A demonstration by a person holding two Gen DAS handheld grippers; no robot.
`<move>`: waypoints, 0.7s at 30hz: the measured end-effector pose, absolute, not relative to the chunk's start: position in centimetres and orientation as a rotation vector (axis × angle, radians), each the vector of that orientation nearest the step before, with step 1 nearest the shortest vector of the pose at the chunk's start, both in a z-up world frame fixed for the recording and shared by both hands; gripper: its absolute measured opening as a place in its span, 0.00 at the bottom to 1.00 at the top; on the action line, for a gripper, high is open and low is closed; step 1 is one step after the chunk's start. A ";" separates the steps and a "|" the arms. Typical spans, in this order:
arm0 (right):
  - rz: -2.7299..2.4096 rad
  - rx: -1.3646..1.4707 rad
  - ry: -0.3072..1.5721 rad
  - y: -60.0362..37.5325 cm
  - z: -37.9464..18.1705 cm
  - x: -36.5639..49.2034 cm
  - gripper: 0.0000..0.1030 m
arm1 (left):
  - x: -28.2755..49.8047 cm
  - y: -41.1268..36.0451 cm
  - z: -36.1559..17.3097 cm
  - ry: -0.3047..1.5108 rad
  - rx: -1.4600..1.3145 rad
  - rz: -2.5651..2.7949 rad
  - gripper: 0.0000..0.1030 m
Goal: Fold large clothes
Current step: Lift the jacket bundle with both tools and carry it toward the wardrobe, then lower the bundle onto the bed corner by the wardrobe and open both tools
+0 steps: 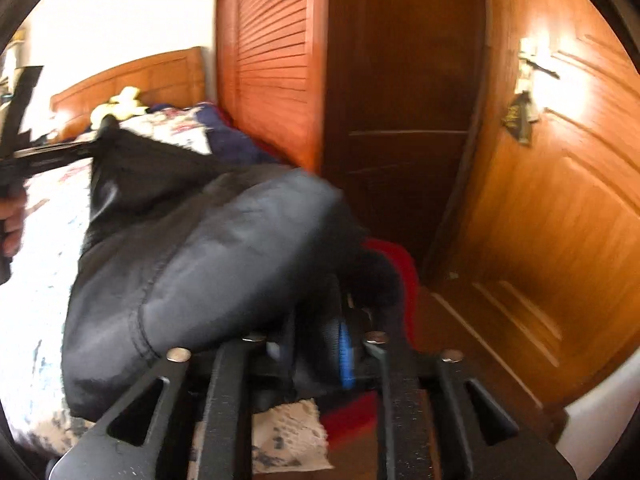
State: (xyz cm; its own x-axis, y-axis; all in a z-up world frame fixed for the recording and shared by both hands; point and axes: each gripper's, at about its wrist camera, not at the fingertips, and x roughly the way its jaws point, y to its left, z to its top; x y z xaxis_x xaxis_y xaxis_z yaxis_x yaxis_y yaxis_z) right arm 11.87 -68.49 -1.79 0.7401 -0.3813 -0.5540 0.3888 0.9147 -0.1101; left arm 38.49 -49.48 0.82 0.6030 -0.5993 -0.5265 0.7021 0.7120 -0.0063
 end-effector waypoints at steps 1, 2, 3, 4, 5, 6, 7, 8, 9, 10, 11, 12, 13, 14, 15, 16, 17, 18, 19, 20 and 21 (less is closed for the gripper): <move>-0.433 0.011 0.594 -68.5 -1.5 11.6 0.33 | 37.7 -48.7 1.2 0.517 0.219 -0.763 0.18; -0.436 0.006 0.580 -68.3 -0.8 11.2 0.37 | 37.2 -48.3 1.3 0.512 0.226 -0.767 0.22; -0.436 -0.001 0.569 -68.3 -0.3 10.9 0.38 | 36.2 -47.3 1.8 0.504 0.233 -0.774 0.23; -0.441 -0.013 0.549 -68.1 0.5 10.6 0.39 | 35.6 -46.5 2.1 0.501 0.232 -0.777 0.26; -0.442 -0.024 0.532 -67.9 1.1 10.4 0.42 | 34.7 -45.6 2.4 0.502 0.229 -0.782 0.29; -0.438 -0.035 0.514 -67.6 1.8 10.2 0.43 | 34.2 -44.9 2.6 0.501 0.225 -0.786 0.29; -0.434 -0.043 0.496 -67.1 2.3 10.2 0.45 | 33.1 -43.8 3.0 0.494 0.223 -0.789 0.31; -0.424 -0.050 0.483 -66.7 2.8 10.3 0.46 | 32.4 -42.9 3.2 0.487 0.222 -0.786 0.32; -0.408 -0.057 0.476 -66.1 3.3 10.7 0.47 | 31.8 -42.4 3.3 0.484 0.222 -0.785 0.33; -0.395 -0.058 0.475 -65.9 3.6 11.2 0.47 | 30.9 -41.3 3.5 0.479 0.218 -0.787 0.33; -0.376 -0.059 0.479 -65.5 3.7 11.8 0.48 | 30.4 -40.7 3.6 0.477 0.217 -0.788 0.34; -0.344 -0.065 0.490 -64.7 3.6 12.7 0.48 | 29.8 -40.0 3.7 0.474 0.217 -0.788 0.34; -0.323 -0.073 0.499 -64.2 3.4 13.4 0.48 | 29.0 -39.2 3.8 0.470 0.211 -0.789 0.34; -0.302 -0.082 0.512 -63.9 3.0 14.2 0.48 | 28.4 -38.3 4.0 0.470 0.200 -0.788 0.34; -0.283 -0.090 0.530 -63.5 2.5 15.2 0.48 | 27.9 -37.5 4.1 0.469 0.189 -0.788 0.35; -0.272 -0.092 0.552 -63.3 1.8 16.1 0.48 | 27.5 -36.9 4.2 0.470 0.185 -0.785 0.35; -0.266 -0.086 0.575 -63.4 1.2 16.9 0.48 | 26.9 -36.1 4.3 0.464 0.183 -0.782 0.35; -0.262 -0.076 0.606 -63.7 0.4 17.8 0.48 | 26.6 -35.5 4.4 0.457 0.183 -0.779 0.36; -0.275 -0.067 0.629 -64.1 -0.5 18.4 0.48 | 26.0 -34.7 4.6 0.448 0.184 -0.774 0.36; -0.293 -0.062 0.651 -64.6 -1.2 18.8 0.48 | 25.5 -33.9 4.7 0.441 0.183 -0.772 0.37; -0.325 -0.058 0.693 -65.4 -2.6 19.4 0.48 | 24.9 -32.9 4.9 0.434 0.182 -0.766 0.37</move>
